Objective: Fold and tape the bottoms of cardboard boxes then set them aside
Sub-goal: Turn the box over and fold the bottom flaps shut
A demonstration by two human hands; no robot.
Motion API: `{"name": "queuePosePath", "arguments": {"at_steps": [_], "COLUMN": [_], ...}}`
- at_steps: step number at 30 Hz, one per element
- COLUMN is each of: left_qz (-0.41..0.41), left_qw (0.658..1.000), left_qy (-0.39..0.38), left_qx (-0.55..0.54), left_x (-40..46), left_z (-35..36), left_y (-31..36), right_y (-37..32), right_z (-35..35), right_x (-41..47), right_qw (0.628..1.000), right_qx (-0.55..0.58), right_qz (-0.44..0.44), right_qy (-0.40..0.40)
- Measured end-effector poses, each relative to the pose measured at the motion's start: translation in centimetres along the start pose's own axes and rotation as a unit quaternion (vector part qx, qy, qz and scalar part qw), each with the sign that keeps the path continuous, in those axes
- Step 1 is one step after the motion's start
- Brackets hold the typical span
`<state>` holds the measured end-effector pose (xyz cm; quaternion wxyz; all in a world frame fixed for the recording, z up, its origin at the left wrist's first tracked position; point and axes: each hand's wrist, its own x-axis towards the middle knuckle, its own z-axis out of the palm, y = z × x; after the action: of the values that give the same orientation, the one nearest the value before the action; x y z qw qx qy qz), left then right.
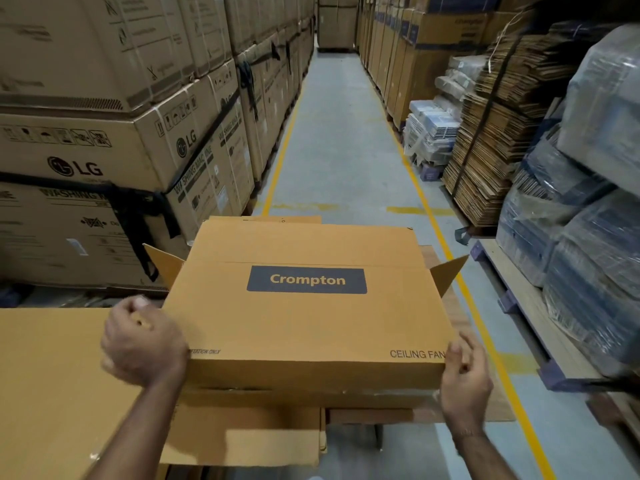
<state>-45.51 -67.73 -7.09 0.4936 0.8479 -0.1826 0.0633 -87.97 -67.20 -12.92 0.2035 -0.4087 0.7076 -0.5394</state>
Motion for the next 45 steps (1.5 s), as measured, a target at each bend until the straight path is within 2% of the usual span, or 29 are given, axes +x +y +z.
{"name": "queuePosePath", "arguments": {"at_steps": [2, 4, 6, 8, 10, 12, 14, 17, 20, 23, 25, 28, 30, 36, 42, 45], "left_qz": [-0.166, -0.305, -0.375, -0.389, -0.337, -0.221, -0.125, -0.004, 0.071, 0.101, 0.130, 0.161, 0.181, 0.289, 0.286, 0.300], "left_qw": [0.983, 0.946, 0.914, 0.902, 0.922, 0.961, 0.981, 0.987, 0.986, 0.971, 0.942, 0.889, 0.862, 0.842, 0.848, 0.835], "left_qy": [0.037, 0.017, -0.062, -0.114, -0.127, -0.123, -0.101, -0.104, -0.137, -0.206, -0.278, -0.393, -0.436, -0.382, -0.395, -0.406], "left_qx": [-0.066, -0.112, -0.140, -0.147, -0.145, -0.110, -0.107, -0.118, -0.061, 0.061, 0.137, 0.172, 0.186, 0.250, 0.208, 0.221], "left_x": [-0.1, -0.3, -0.6, -0.9, -1.0, -1.1, -0.2, 1.9, 4.0, 5.4, 5.8, 5.2, 4.1, 0.8, 3.2, 3.7], "left_z": [-0.3, 0.0, 0.5, 1.0, 1.1, -0.2, -0.8, -1.8, -2.2, -0.3, 1.6, 4.1, 5.0, 5.8, 7.8, 8.0], "left_y": [-0.5, -2.1, -4.0, -4.9, -3.7, -0.2, 2.4, 5.4, 7.5, 8.0, 6.9, 4.1, 1.8, -2.4, -2.3, -2.5], "right_y": [1.2, 1.7, 1.3, 0.6, -1.0, -3.8, -7.0, -11.7, -14.8, -15.2, -13.3, -9.4, -6.9, -0.5, -1.1, -1.7], "right_z": [-0.1, 0.1, 0.6, 0.9, 1.3, 1.6, 1.9, 2.3, 3.0, 4.6, 6.1, 7.5, 7.6, 7.7, 9.0, 10.0], "right_x": [-0.8, -0.7, -0.5, -0.2, 0.7, 2.1, 3.8, 6.5, 8.2, 9.6, 10.3, 10.3, 9.6, 5.9, 7.5, 7.0], "right_qw": [0.999, 0.997, 0.995, 0.994, 0.996, 0.997, 0.994, 0.989, 0.986, 0.980, 0.970, 0.946, 0.929, 0.919, 0.925, 0.908], "right_qx": [-0.023, -0.028, -0.040, -0.052, -0.062, -0.078, -0.107, -0.109, -0.107, -0.156, -0.194, -0.233, -0.257, -0.322, -0.291, -0.337], "right_qz": [0.005, 0.008, 0.011, 0.016, 0.010, -0.002, -0.010, -0.049, -0.106, -0.120, -0.115, -0.070, -0.041, -0.062, -0.060, -0.072], "right_qy": [-0.034, -0.067, -0.092, -0.092, -0.062, -0.026, 0.020, 0.083, 0.076, -0.005, -0.088, -0.215, -0.263, -0.221, -0.237, -0.238]}}
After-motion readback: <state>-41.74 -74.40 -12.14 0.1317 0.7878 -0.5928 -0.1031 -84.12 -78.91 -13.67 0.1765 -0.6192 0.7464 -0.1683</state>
